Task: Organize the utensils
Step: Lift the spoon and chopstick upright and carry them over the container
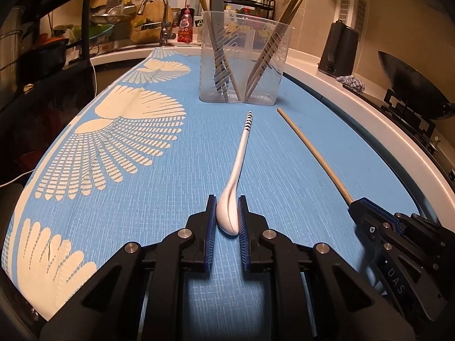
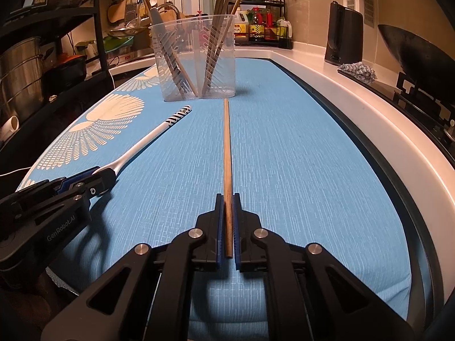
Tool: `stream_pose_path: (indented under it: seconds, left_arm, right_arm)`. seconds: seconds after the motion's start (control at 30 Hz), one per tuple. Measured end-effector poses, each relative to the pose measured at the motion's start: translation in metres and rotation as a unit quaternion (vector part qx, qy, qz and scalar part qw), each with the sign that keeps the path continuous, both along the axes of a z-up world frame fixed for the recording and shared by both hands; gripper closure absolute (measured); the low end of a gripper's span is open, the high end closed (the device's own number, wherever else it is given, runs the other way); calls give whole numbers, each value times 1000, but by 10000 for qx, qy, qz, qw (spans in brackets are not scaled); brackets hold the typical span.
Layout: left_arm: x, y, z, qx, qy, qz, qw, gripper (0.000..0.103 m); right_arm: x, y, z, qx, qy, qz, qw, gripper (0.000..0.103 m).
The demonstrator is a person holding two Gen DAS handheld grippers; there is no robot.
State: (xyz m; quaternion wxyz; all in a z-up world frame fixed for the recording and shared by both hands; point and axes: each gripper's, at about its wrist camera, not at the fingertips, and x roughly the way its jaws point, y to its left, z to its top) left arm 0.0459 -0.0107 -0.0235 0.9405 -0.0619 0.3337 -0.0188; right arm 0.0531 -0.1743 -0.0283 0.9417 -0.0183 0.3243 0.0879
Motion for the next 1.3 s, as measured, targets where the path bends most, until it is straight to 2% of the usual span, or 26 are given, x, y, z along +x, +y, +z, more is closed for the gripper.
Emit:
stream_pose_path:
  seconds: [0.13,0.37,0.8,1.3]
  left_arm:
    - [-1,2,4,42,-34,36,10000,93]
    - [-8,7,20,153,-236,165,9995,93]
    - [-30,17,71,354,-1166,297,9921,92]
    - [-22,27,115,512,-1716,452,9828,91]
  right_arm:
    - [-1,-3,4,57,1,-45,10000,98]
    - [-13,-1,35,7,-457,10,9990,98]
    - [-27,-7,104,39,-1212,-2,9926,98]
    - [-9,-13,152,281,-1506,124,9881,98]
